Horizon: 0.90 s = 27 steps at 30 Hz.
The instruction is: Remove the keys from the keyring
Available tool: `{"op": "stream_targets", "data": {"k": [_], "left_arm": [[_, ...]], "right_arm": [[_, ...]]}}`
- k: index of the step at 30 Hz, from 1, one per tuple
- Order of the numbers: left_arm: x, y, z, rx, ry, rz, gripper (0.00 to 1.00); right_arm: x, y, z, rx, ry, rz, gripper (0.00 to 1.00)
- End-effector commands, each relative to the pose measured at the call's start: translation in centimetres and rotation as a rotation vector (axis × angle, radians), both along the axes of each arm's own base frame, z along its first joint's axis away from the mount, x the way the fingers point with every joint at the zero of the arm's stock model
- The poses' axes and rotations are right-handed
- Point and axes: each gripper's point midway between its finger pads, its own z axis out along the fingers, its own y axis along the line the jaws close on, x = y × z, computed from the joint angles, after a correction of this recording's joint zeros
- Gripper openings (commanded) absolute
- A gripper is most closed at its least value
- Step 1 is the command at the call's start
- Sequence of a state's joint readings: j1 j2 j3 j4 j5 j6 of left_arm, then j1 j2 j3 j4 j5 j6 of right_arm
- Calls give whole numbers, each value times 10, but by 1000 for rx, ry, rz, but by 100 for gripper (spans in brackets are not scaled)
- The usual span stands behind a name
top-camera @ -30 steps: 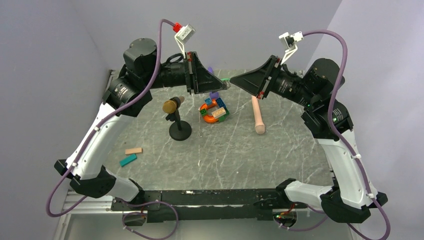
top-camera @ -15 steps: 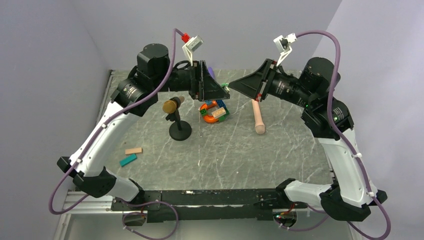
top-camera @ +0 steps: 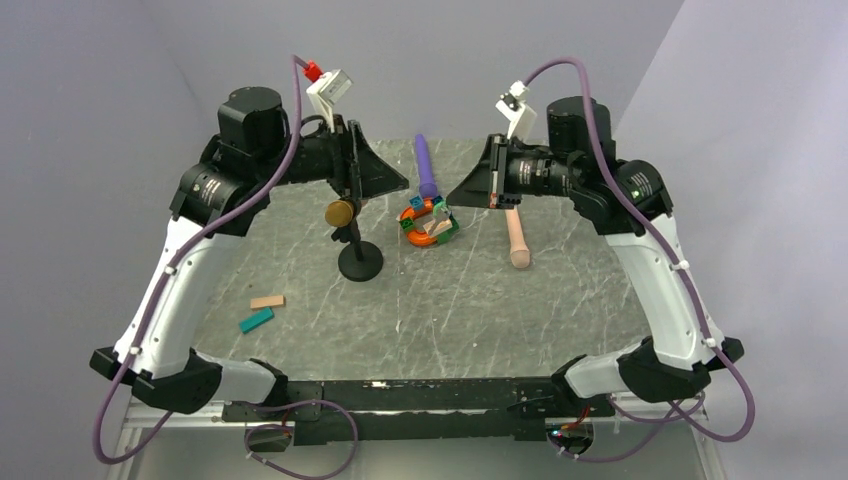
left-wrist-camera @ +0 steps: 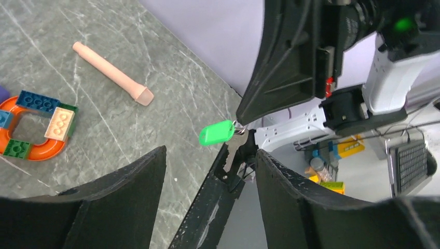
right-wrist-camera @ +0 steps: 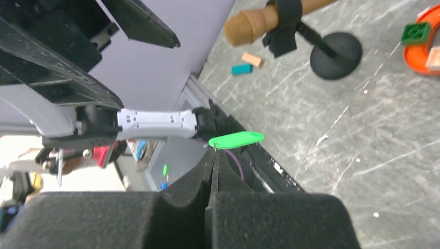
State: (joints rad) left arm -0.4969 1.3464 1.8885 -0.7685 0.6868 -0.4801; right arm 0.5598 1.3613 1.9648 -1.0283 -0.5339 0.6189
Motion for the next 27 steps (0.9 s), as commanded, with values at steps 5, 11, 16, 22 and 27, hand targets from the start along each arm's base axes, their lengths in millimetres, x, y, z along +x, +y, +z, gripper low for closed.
{"op": "stream_targets", "data": {"k": [5, 11, 16, 22, 27], "left_arm": [[-27, -14, 7, -88, -150, -243, 71], [-40, -24, 6, -122, -194, -368, 73], [-55, -33, 5, -155, -172, -459, 68], [-67, -46, -5, -118, -135, -524, 60], [-72, -47, -6, -126, -128, -537, 52]], "right_arm": [[-42, 6, 17, 58, -42, 218, 0], [-56, 13, 25, 101, -63, 331, 0], [-55, 14, 28, 92, -90, 338, 0], [-50, 17, 28, 83, -109, 334, 0], [-49, 17, 29, 80, -125, 329, 0]]}}
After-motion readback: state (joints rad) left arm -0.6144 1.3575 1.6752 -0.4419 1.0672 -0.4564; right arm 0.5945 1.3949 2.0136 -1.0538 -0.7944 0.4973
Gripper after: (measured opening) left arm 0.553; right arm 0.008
